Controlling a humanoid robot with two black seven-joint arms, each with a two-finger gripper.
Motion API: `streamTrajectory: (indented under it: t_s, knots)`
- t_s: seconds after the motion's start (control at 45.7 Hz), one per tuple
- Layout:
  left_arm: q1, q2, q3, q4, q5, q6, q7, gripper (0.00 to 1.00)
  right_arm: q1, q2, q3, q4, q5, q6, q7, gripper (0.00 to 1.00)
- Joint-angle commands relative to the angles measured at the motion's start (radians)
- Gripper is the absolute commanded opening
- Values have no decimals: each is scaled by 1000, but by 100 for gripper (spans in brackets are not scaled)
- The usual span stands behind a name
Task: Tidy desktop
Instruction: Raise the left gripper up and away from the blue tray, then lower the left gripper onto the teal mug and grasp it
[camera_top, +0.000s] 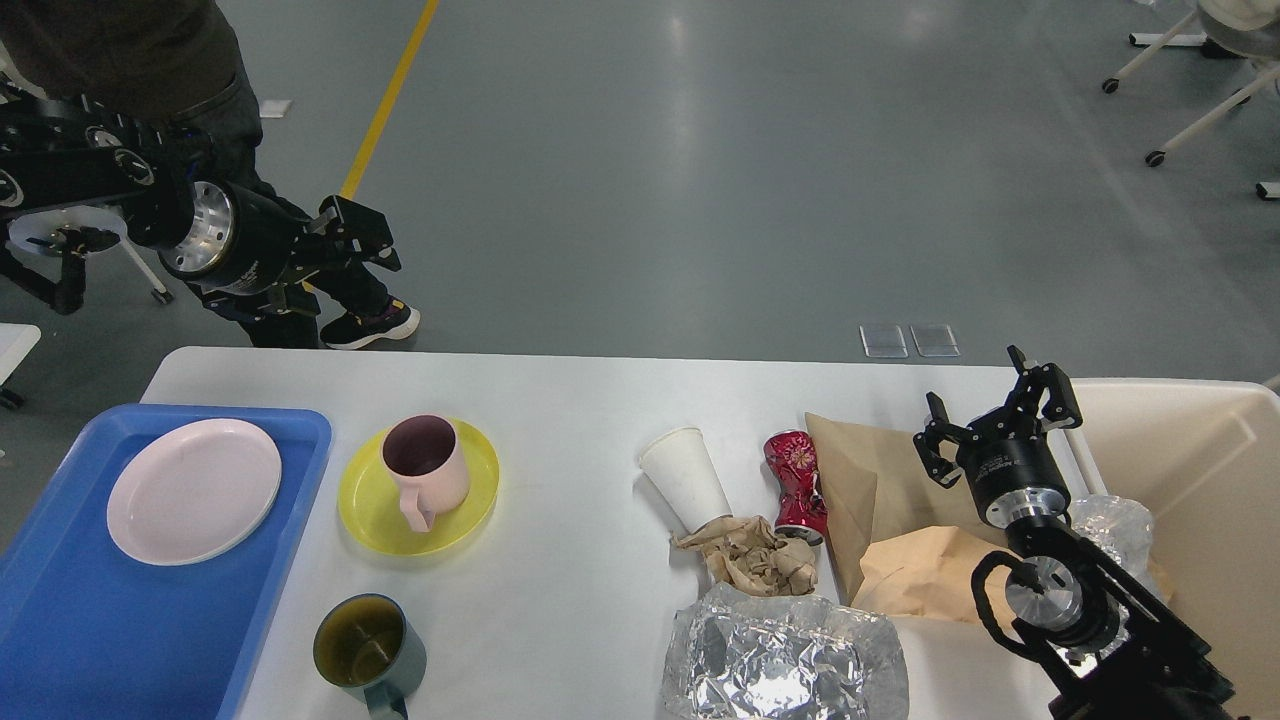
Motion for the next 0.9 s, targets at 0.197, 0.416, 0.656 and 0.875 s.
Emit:
streamTrajectory:
  t_s: [0.197, 0.416, 0.656, 0.875]
  knots:
    - [-330, -225, 331, -206, -52, 0, -99, 97, 0, 0, -1, 0, 0, 0, 1, 100]
    - [-553, -259, 309, -404, -55, -142, -91, 97, 0, 0, 1, 0, 0, 0, 1, 100]
    - [-800, -448, 361, -711, -173, -153, -94, 96, 0, 0, -1, -2, 0, 0, -1, 100]
    - [-788, -538, 412, -725, -222, -179, -93, 96, 0, 0, 1, -2, 0, 0, 1, 100]
